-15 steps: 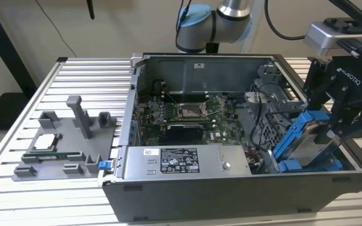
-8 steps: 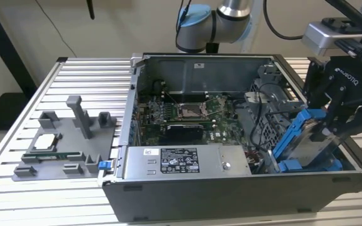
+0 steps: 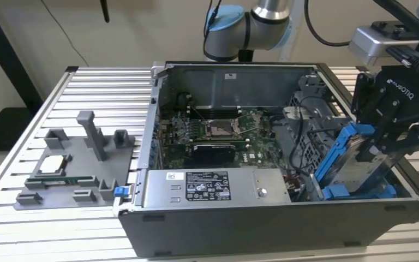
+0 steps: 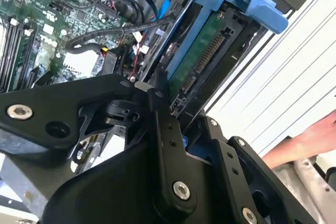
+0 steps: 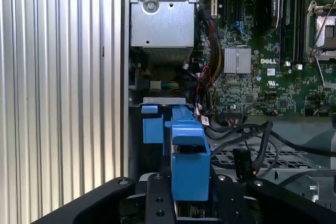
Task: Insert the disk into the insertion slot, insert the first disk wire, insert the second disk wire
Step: 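Insert the disk into the insertion slot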
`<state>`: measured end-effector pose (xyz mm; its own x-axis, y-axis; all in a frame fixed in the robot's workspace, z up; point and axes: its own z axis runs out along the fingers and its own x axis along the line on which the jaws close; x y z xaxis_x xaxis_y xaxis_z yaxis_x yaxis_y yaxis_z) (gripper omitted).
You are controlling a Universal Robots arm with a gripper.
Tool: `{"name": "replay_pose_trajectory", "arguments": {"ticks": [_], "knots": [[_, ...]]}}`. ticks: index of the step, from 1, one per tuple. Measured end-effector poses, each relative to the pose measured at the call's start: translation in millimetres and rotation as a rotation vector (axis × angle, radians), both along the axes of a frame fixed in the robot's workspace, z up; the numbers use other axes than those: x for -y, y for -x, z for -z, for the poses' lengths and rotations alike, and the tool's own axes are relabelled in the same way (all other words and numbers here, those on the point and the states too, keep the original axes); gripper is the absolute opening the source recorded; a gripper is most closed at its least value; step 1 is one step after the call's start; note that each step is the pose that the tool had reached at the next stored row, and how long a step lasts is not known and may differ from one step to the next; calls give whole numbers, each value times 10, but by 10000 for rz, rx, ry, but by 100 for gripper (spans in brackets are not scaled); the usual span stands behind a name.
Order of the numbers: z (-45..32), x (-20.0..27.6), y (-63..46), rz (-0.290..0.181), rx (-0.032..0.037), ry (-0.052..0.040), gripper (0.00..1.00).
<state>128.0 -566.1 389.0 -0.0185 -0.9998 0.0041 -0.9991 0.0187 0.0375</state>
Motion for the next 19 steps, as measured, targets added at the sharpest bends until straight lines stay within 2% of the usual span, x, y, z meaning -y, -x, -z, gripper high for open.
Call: {"name": "replay_pose_trajectory", "arguments": {"ticks": [5,7,11,17,18,19], "knots": [[-2,2,12,1,13,-133,0],[0,21,28,-1,14,-172,0],[10,61,68,0,13,-189,0],[61,66,71,1,5,-187,0],[72,66,71,1,7,-186,100],[79,65,71,1,8,-187,100]]}}
